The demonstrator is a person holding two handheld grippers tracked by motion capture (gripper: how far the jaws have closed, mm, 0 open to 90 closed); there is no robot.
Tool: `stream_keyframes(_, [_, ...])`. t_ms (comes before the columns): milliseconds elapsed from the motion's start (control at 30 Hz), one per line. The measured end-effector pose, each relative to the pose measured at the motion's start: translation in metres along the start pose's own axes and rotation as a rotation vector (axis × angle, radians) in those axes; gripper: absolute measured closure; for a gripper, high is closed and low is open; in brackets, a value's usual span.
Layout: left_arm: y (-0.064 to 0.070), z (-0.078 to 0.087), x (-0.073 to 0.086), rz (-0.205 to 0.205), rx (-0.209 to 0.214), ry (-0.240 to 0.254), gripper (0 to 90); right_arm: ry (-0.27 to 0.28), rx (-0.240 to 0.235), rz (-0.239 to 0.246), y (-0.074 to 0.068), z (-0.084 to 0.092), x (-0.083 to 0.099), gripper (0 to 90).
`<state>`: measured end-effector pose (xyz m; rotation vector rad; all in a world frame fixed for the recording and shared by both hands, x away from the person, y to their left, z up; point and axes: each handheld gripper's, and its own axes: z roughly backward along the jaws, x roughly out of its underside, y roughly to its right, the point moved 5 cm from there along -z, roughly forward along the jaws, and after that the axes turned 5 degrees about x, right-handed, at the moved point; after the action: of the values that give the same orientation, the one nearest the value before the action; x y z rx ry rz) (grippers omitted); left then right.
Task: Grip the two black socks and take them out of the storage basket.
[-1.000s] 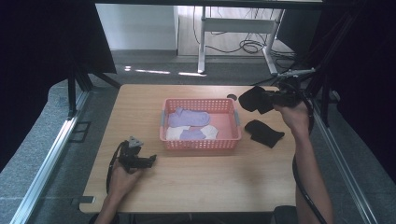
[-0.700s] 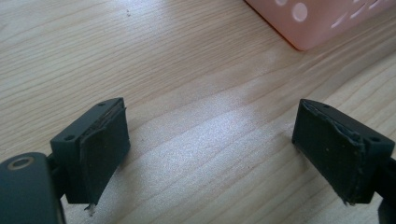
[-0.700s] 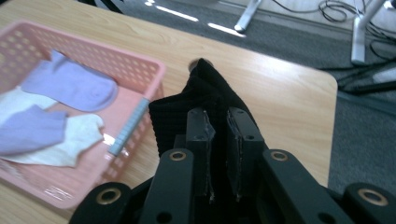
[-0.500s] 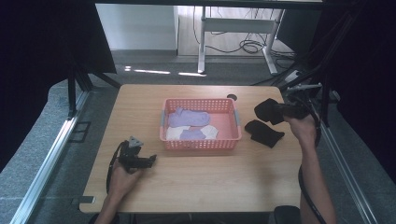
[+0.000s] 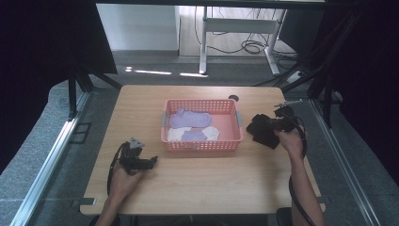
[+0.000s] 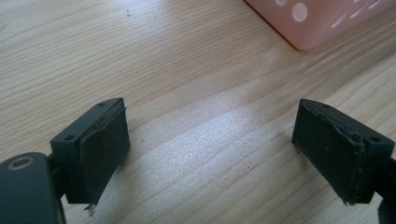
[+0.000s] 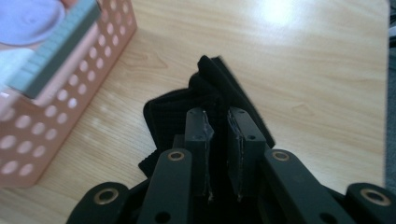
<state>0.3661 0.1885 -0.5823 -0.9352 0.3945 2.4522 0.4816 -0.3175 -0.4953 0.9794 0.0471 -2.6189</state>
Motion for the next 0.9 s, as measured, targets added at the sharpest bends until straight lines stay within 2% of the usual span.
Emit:
stream_keyframes(33, [0.0, 0.0, 0.0, 0.0, 0.0, 0.0, 10.7, -0.015, 0.006, -0.001, -0.001, -0.009, 0.005, 78.6])
stream_keyframes(167, [0.0, 0.0, 0.0, -0.001, 0.0, -0.001, 10.7, -0.028, 0.001, -0.013, -0.003, -0.02, 0.012, 78.1])
stream_keyframes(367, [0.0, 0.0, 0.0, -0.001, 0.0, -0.001, 10.7, -0.083, 0.021, 0.01, -0.006, -0.04, 0.026, 75.7])
stream_keyframes(433, [0.0, 0.0, 0.0, -0.001, 0.0, -0.001, 10.7, -0.083, 0.014, -0.011, -0.007, -0.043, 0.029, 75.4])
stream_keyframes(567, [0.0, 0.0, 0.0, -0.001, 0.0, -0.001, 10.7, -0.083, 0.012, -0.01, -0.007, -0.043, 0.03, 73.2])
stream_keyframes(900, [0.0, 0.0, 0.0, -0.001, 0.0, -0.001, 10.7, -0.055, -0.029, -0.027, -0.007, -0.032, 0.025, 46.7])
